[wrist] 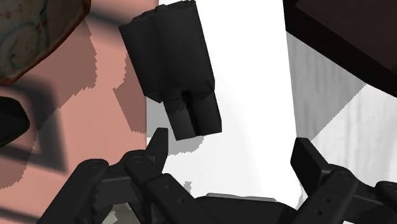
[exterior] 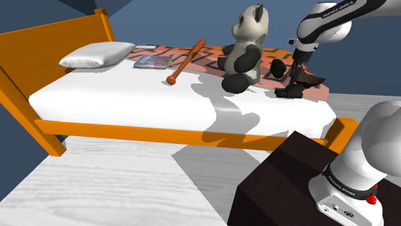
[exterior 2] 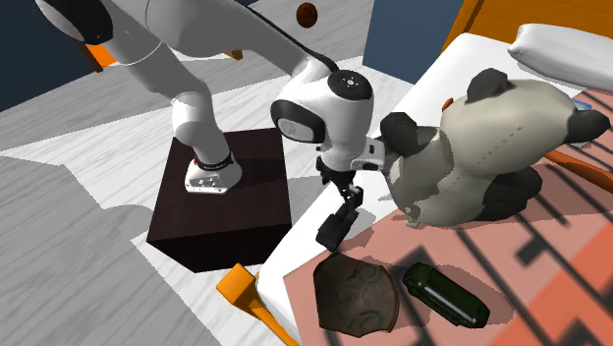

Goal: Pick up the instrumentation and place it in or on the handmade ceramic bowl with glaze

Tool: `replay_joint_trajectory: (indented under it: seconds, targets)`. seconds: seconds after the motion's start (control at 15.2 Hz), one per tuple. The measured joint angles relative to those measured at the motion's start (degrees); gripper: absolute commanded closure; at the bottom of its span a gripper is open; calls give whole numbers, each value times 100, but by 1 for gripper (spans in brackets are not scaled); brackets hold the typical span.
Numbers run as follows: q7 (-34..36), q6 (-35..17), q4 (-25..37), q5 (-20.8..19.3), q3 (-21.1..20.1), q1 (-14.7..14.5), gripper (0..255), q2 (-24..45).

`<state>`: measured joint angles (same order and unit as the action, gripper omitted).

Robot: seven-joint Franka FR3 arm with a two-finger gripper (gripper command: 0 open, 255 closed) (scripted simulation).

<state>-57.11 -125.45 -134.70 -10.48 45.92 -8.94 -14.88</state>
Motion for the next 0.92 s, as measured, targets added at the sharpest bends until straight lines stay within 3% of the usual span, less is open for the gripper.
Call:
replay_joint_trajectory:
  seconds: [0.2, 0.4, 0.92]
  targets:
    - [-1014, -262, 328, 739, 511, -266, 0, 946]
    - [-1792, -447, 537, 1454, 674, -280, 0, 1688]
    - [-2277, -892, 390, 2072, 576, -168, 0, 2229]
